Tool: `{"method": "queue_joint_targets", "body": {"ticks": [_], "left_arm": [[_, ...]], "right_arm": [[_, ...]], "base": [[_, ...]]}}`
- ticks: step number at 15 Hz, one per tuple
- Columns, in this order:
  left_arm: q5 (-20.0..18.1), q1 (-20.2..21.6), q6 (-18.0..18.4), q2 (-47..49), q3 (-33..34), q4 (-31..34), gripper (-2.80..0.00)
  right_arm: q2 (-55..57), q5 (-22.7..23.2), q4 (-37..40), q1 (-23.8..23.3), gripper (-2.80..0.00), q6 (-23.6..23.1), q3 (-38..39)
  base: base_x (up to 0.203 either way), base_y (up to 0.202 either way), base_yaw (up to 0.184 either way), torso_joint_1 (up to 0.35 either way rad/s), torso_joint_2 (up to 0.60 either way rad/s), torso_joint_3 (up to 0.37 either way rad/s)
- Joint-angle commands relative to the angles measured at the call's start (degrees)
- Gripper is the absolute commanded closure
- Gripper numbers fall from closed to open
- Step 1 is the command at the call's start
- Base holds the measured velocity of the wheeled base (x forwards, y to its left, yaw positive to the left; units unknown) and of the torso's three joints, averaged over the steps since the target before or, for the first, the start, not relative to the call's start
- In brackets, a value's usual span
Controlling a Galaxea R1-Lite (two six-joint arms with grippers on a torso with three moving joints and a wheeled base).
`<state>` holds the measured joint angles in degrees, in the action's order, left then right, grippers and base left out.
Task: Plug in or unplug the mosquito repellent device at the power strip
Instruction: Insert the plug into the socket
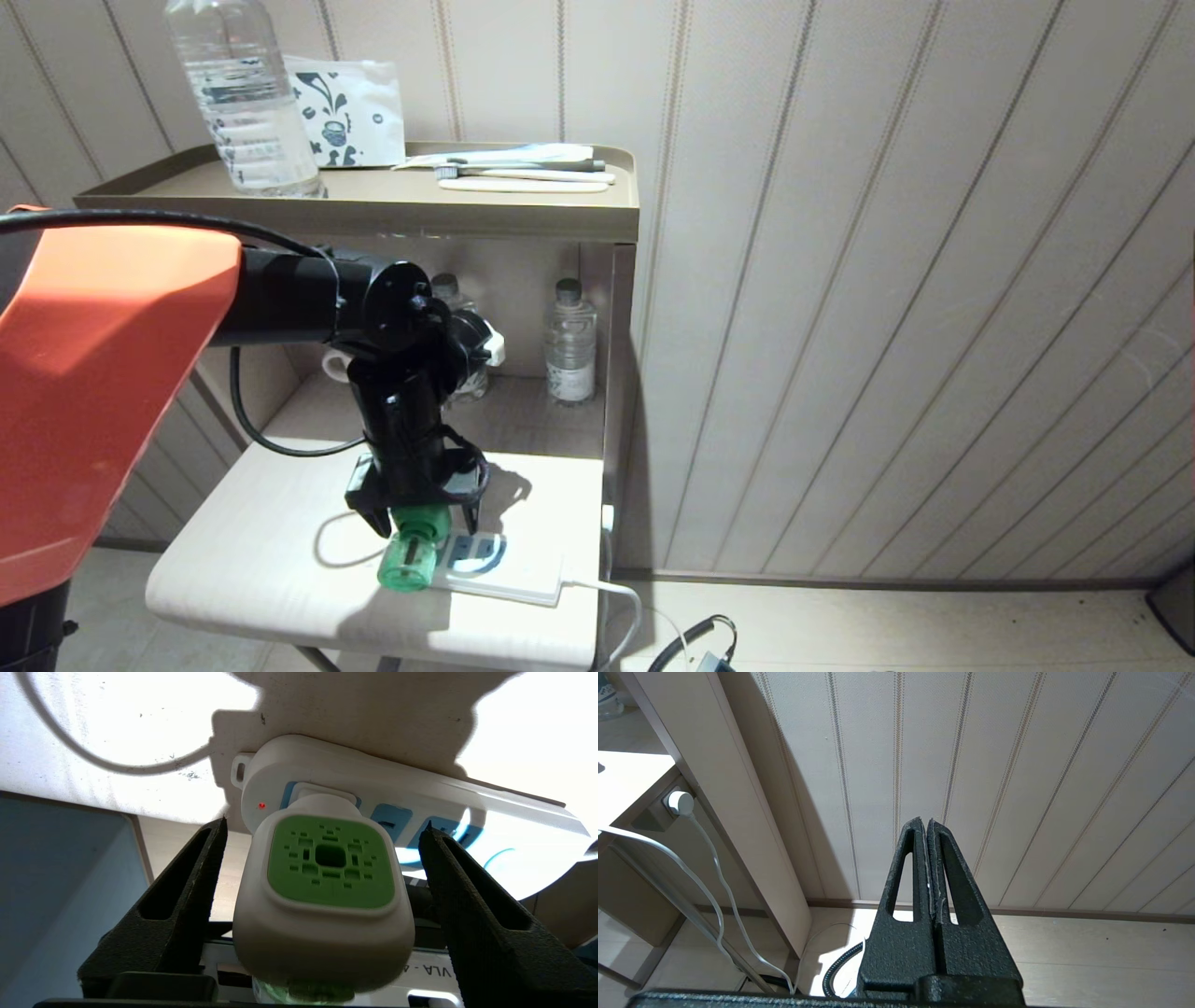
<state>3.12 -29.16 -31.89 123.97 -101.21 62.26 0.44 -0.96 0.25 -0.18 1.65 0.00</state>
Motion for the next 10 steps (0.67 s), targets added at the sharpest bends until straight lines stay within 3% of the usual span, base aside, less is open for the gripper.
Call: {"method": "queue_joint_targets", "body": {"ticks": [1,10], "left_arm": [[0.0,0.0,-0.3,-2.3,-0.1,0.4,-2.80],[-0.3,-4.9,-0.7,-19.9,6.3,0.0,-2.80]], "right_arm": [[0.0,0.0,0.0,0.0,0.00,0.0,0.0],[0.0,0.0,0.0,0.0,0.00,0.0,0.0]], "base": [[0.000,0.000,0.000,0.000,0.00,0.000],[0.000,0.000,0.000,0.000,0.00,0.000]]}}
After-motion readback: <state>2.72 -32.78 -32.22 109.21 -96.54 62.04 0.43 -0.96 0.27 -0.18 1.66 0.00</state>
